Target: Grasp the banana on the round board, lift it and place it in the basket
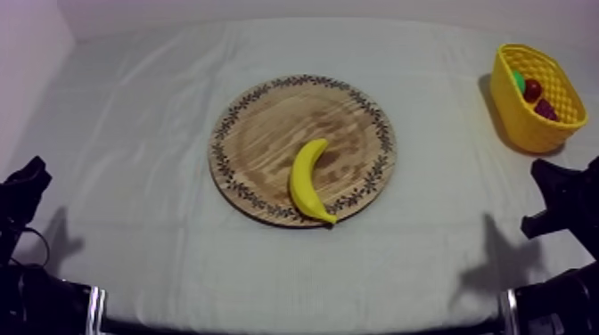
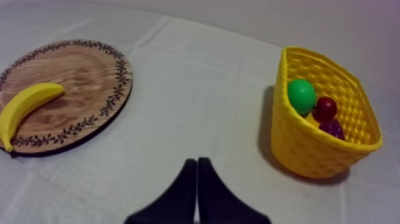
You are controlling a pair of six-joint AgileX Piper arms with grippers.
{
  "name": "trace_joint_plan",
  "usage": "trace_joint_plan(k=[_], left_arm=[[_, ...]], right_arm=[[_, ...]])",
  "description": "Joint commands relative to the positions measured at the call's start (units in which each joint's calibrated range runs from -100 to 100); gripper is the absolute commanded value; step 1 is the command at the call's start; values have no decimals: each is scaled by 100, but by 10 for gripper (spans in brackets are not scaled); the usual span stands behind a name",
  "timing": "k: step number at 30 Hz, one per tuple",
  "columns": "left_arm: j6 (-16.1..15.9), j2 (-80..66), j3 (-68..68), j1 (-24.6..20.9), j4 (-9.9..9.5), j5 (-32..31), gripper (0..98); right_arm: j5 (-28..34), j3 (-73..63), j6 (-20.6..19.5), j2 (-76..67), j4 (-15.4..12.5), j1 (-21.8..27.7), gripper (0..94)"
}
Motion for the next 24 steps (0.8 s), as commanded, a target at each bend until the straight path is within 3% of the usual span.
trace_joint_plan(k=[1, 24], left_arm=[[-1, 4, 0, -1, -2, 0, 1], [-1, 4, 0, -1, -2, 0, 1]], right_arm=[[3, 4, 2, 3, 0, 1, 5], [144, -5, -74, 91, 69, -120, 3]])
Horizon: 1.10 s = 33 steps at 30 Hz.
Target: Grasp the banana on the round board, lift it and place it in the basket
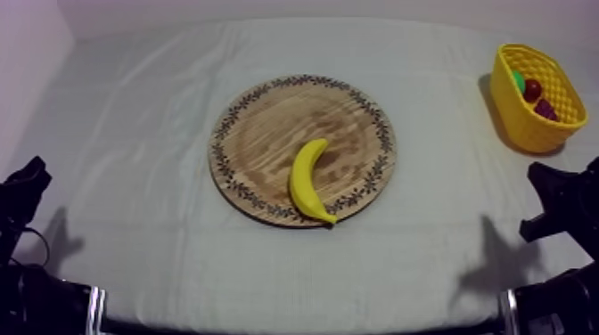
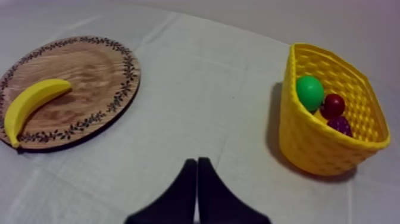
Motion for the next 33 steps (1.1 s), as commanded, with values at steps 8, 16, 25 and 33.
trace_joint_plan(k=[8, 16, 25, 33], left_arm=[[0, 4, 0, -1, -2, 0, 1], [-1, 4, 0, -1, -2, 0, 1], [-1, 4, 0, -1, -2, 0, 1], [-1, 4, 0, -1, -2, 0, 1]], right_arm=[[543, -972, -747, 878, 716, -207, 2], [1755, -3340, -1077, 2206, 722, -596, 2], [3234, -6025, -1151, 4273, 282, -733, 2], [3996, -7678, -1338, 5948, -9, -1118, 2]])
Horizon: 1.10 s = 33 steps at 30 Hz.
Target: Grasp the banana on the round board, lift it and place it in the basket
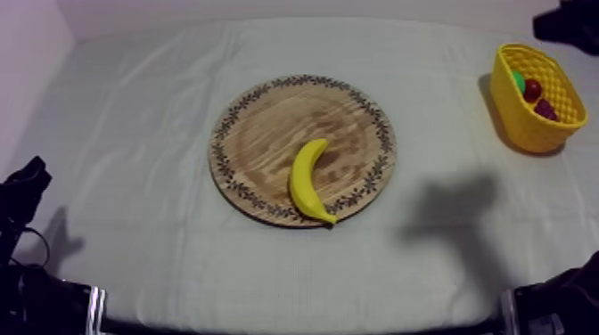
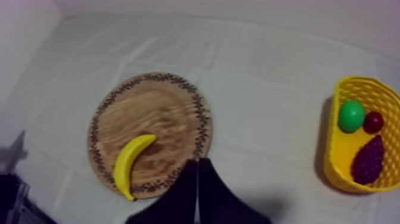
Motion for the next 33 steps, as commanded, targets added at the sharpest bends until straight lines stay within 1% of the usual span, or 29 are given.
trace_joint_plan(k=[1, 6, 10, 17, 21, 23, 25, 29, 31, 33], left_arm=[[-1, 4, 0, -1, -2, 0, 1], [-1, 4, 0, -1, -2, 0, 1], [-1, 4, 0, -1, -2, 0, 1], [-1, 4, 0, -1, -2, 0, 1], [-1, 4, 0, -1, -2, 0, 1], [-1, 4, 0, -1, -2, 0, 1], [-1, 4, 0, -1, -2, 0, 1], [-1, 4, 0, -1, -2, 0, 1], [-1, 4, 0, -1, -2, 0, 1], [-1, 4, 0, -1, -2, 0, 1]], right_arm=[[176, -937, -106, 917, -12, -184, 2], [409, -1650, -221, 1909, -143, -441, 2], [528, -2064, -310, 2588, -185, -692, 2], [385, -2320, -462, 3464, -205, -1099, 8], [370, -2416, -592, 3877, -191, -1286, 50], [319, -2411, -659, 4047, -184, -1350, 110], [194, -2313, -721, 4179, -174, -1405, 201], [-186, -1878, -821, 4349, -143, -1511, 461], [-288, -1699, -872, 4452, -126, -1560, 562], [-327, -1587, -926, 4580, -114, -1597, 636]])
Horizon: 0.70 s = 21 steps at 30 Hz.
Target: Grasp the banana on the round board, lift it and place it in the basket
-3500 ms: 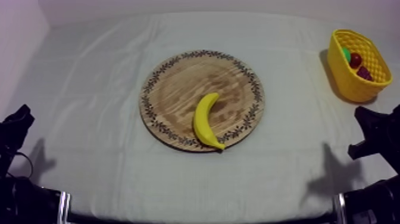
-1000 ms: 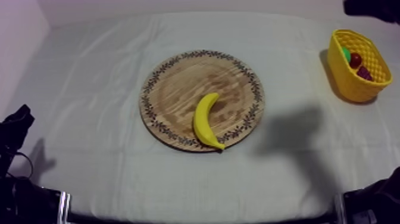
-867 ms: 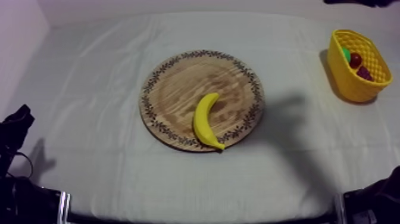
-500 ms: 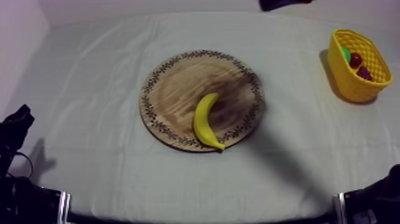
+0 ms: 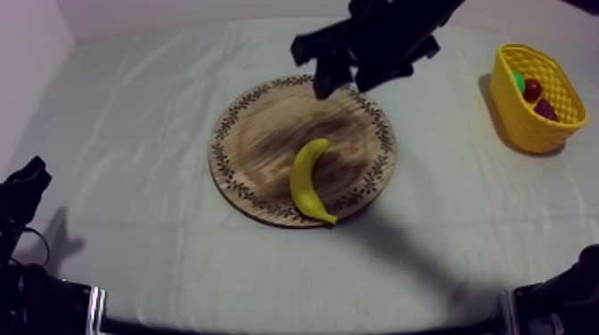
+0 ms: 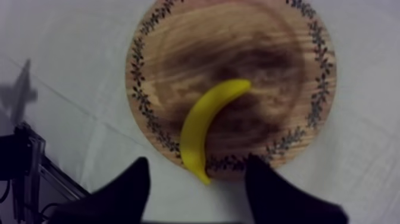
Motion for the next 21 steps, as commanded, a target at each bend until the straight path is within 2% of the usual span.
trace_joint_plan(k=[1, 4, 8, 21], left_arm=[[-1, 4, 0, -1, -2, 0, 1], [-1, 4, 0, -1, -2, 0, 1], [-1, 4, 0, -1, -2, 0, 1], [-1, 4, 0, -1, -2, 0, 1]], right_arm=[[1, 110, -47, 126, 17, -23, 663], [-38, 192, -120, 348, 19, -77, 715], [-143, 214, -219, 693, 5, -167, 737], [-187, -622, -704, 2232, -83, -344, 703]])
